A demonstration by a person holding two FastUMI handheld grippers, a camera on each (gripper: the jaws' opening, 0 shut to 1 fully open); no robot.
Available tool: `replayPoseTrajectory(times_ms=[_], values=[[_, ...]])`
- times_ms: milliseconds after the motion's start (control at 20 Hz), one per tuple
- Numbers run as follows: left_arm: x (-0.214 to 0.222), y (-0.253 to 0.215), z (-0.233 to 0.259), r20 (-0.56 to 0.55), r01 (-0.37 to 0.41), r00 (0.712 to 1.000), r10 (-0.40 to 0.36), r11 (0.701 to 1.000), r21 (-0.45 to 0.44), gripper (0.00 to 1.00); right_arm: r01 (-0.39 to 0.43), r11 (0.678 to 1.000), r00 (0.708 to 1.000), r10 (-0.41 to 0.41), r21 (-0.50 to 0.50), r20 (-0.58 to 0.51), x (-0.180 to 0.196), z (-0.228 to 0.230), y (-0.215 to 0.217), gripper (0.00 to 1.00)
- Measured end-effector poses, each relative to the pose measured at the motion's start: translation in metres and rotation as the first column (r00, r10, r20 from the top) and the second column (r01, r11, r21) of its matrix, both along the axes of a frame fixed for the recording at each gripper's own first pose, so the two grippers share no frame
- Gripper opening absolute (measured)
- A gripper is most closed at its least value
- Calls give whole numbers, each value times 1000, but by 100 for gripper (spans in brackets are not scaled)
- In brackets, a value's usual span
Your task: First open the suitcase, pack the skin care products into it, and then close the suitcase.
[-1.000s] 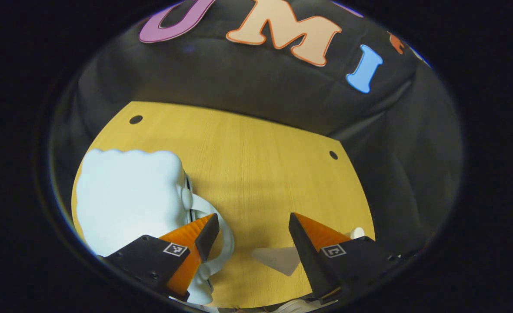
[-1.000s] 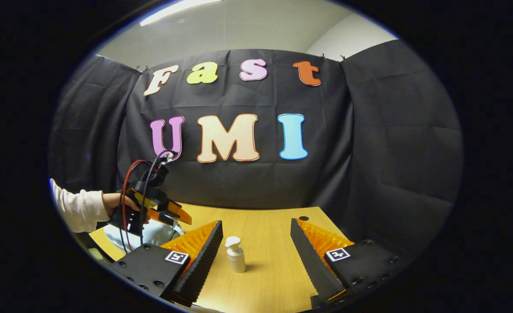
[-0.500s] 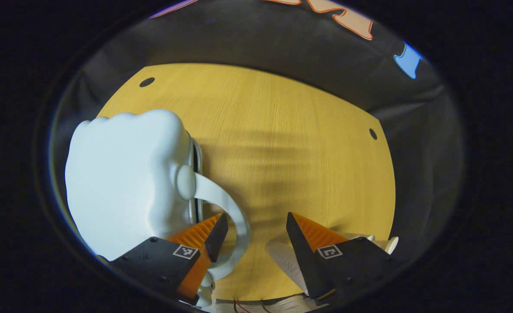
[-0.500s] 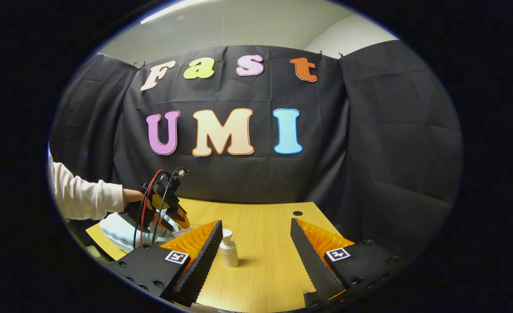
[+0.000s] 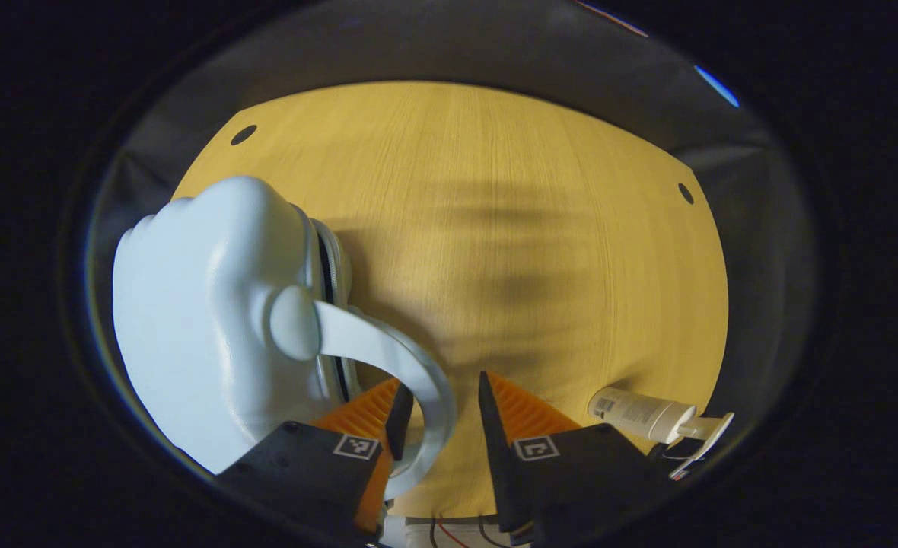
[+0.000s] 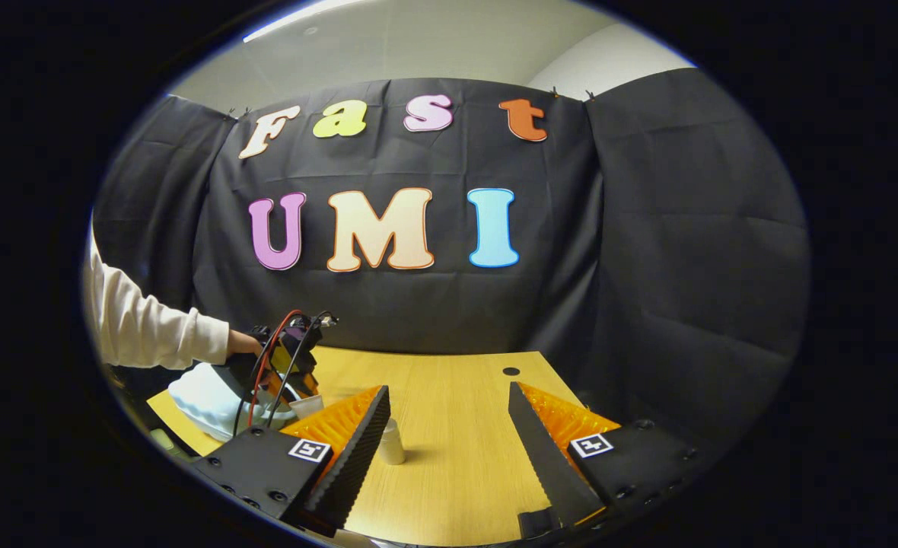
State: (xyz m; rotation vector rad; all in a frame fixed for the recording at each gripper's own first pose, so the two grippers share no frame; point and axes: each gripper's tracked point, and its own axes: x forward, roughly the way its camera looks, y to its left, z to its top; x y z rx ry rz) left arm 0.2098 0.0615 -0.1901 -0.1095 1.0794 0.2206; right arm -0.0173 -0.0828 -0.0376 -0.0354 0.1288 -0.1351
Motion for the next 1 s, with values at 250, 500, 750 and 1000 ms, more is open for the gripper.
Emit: replayPoseTrajectory(times_ms=[250,500,750,1000], values=[[-5,7,-14,-23,-22,1000,21,999,-30,16,14,1000,1000,-14,11,-5,2,-1,-9,98],[-4,2,-9,-17,-22,1000,21,995,-92,1,3,1000,1000,-3,2,-11,4,-7,-4,98],[-11,0,26,42,11,999,-6,993,-115,0,-28,1000,1000,28,-6,-14,10,-8,6,98],[-41,-1,98,135,55,991,-27,976,-210,0,-82,997,996,82,5,-16,20,-11,24,98]])
